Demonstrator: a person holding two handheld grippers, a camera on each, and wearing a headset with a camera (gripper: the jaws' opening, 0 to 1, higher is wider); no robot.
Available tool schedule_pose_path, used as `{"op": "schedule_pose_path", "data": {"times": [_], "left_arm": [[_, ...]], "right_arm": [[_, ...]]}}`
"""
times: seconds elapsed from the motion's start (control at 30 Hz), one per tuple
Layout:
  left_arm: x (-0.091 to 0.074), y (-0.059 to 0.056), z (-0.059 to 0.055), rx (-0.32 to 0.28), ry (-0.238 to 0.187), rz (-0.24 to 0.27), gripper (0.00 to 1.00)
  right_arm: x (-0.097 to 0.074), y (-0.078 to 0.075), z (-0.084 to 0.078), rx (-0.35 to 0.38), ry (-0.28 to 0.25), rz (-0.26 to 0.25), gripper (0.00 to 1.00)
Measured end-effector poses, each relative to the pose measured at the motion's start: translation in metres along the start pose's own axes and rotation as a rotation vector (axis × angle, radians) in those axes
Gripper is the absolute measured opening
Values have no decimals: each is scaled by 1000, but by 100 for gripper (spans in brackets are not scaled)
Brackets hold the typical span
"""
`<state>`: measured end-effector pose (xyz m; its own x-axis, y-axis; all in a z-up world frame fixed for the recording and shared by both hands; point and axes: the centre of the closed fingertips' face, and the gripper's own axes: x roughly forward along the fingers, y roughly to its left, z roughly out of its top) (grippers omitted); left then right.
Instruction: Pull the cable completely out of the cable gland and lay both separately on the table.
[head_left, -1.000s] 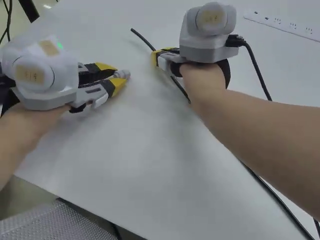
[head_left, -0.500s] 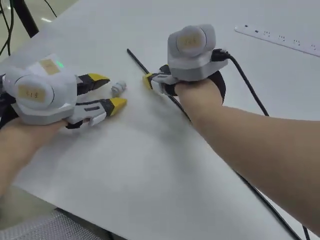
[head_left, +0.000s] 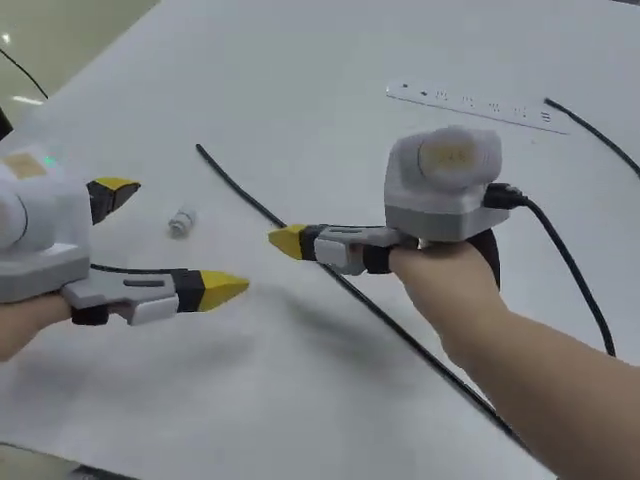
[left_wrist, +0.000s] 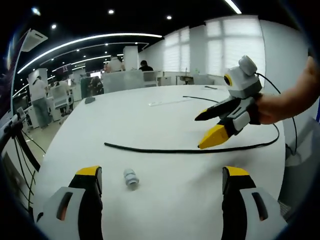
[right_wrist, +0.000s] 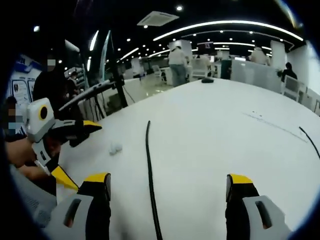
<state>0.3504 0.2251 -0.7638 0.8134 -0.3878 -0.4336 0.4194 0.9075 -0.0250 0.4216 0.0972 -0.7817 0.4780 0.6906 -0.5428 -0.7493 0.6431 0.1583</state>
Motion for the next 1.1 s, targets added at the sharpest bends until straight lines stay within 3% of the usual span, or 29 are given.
{"op": "schedule_pose_path", "data": {"times": [0.1, 0.17, 0.2, 0.23, 0.27, 0.3, 0.33, 0.4, 0.47, 0.57, 0.63, 0.7, 0.77, 0.83, 0.9, 0.97, 1.03, 1.1], "left_arm": [[-4, -7, 1, -25, 29, -3, 100], [-7, -14, 6, -35, 22, -17, 100], [-7, -16, 6, -34, 24, -11, 100], [-8, -17, 7, -28, 31, -1, 99], [-9, -16, 16, 7, -14, 23, 99], [-10, -19, 23, -2, -52, 24, 99], [-11, -26, 26, -33, -62, -5, 99], [-13, -32, 27, -73, -45, -26, 99], [-15, -41, 30, -50, -30, -42, 99], [-21, -55, 39, -21, -40, -63, 99], [-24, -62, 42, -24, -34, -70, 99], [-27, -70, 43, -63, -27, -77, 99], [-29, -77, 45, -57, -34, -74, 99], [-30, -82, 42, -36, -20, -66, 99], [-29, -86, 37, -20, 19, -64, 100], [-28, -92, 37, -10, 20, -71, 100], [-27, -95, 39, -10, 16, -80, 100], [-27, -95, 39, -12, 21, -85, 100]], "right_arm": [[-34, -16, -12, -41, 30, -53, 99], [-58, -25, -18, -137, 51, -83, 99], [-71, -26, -25, -229, 90, -67, 99], [-76, -26, -28, -276, 101, -56, 96], [-90, -28, -33, -411, 111, -54, 94], [-101, -31, -42, -462, 141, -62, 92], [-117, -39, -53, -438, 178, -75, 90], [-136, -51, -59, -340, 169, -117, 90], [-164, -70, -64, -238, 141, -191, 92], [-191, -83, -71, -171, 115, -261, 94], [-214, -92, -77, -87, 81, -324, 96], [-230, -93, -84, -9, 69, -364, 98], [-242, -90, -87, 50, 47, -383, 98], [-249, -85, -91, 57, 50, -383, 99], [-256, -83, -96, 17, 76, -403, 99], [-264, -87, -103, -30, 113, -436, 99], [-267, -88, -105, -3, 101, -429, 99], [-268, -85, -101, 54, 48, -403, 99]]}}
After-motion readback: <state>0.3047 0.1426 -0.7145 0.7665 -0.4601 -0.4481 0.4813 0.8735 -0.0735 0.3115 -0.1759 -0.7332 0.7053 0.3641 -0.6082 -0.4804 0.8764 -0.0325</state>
